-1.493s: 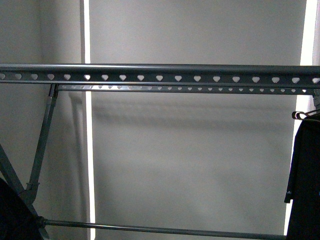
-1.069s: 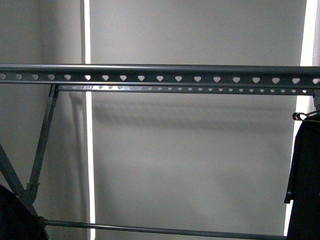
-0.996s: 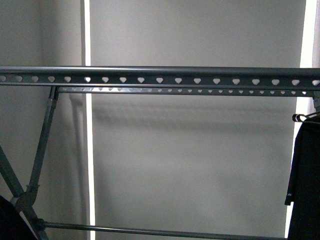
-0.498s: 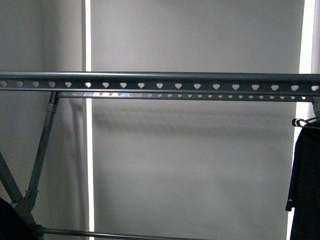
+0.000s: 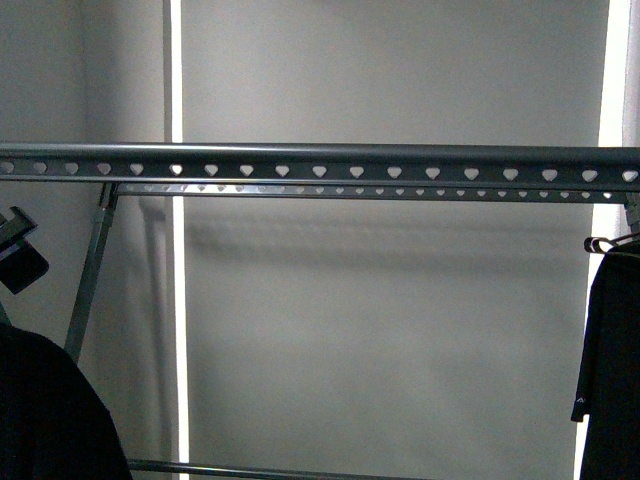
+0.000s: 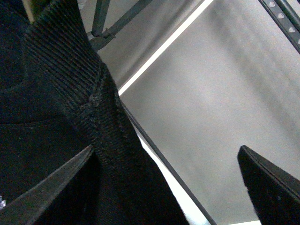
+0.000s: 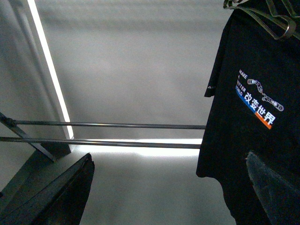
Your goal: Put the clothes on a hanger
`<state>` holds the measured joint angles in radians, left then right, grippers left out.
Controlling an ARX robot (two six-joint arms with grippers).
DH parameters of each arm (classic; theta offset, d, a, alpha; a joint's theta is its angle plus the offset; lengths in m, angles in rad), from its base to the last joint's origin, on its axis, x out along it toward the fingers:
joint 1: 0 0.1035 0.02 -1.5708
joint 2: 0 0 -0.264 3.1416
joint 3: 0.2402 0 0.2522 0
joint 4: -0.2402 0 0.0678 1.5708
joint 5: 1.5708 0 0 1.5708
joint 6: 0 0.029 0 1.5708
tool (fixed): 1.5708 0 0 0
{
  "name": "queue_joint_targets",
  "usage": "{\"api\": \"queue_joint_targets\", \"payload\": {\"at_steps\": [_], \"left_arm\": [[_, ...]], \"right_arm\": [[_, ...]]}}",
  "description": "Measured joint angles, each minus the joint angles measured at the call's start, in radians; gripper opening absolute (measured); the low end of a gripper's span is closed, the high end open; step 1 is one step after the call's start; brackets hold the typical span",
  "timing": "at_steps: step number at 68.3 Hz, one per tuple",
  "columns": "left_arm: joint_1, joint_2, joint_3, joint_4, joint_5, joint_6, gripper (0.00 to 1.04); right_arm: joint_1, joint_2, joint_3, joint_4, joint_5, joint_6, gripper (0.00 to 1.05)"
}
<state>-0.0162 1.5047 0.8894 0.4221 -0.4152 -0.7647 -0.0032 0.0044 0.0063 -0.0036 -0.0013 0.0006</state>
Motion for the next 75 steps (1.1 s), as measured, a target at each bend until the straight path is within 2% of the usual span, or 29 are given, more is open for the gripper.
{"api": "queue_joint_targets", "payload": {"at_steps": [19,22,24,33,49,55,61,66,71,75], "left_arm": [[0.006,0.058,0.053,-0.021,-0.004,0.014,0.38],[0.010,0.058,0.053,-0.027,0.008,0.016,0.31],[0.015,0.057,0.053,-0.031,0.025,0.021,0.23],[0.029,0.045,0.037,-0.048,0.082,-0.006,0.06],[0.049,-0.060,-0.061,-0.140,0.218,0.047,0.05],[0.050,-0.145,-0.122,-0.169,0.313,0.120,0.05],[0.047,-0.214,-0.158,-0.222,0.416,0.200,0.05],[0.038,-0.271,-0.185,-0.277,0.538,0.286,0.05],[0.027,-0.341,-0.192,-0.357,0.700,0.392,0.04],[0.028,-0.358,-0.191,-0.364,0.765,0.450,0.04]], "right_arm": [[0.000,0.000,0.000,0.000,0.000,0.000,0.97],[0.000,0.000,0.000,0.000,0.000,0.000,0.97],[0.000,0.000,0.000,0.000,0.000,0.000,0.97],[0.000,0.000,0.000,0.000,0.000,0.000,0.97],[0.000,0.000,0.000,0.000,0.000,0.000,0.97],[0.000,0.000,0.000,0.000,0.000,0.000,0.97],[0.000,0.000,0.000,0.000,0.000,0.000,0.97],[0.000,0.000,0.000,0.000,0.000,0.000,0.97],[0.000,0.000,0.000,0.000,0.000,0.000,0.97],[0.000,0.000,0.000,0.000,0.000,0.000,0.97]]}}
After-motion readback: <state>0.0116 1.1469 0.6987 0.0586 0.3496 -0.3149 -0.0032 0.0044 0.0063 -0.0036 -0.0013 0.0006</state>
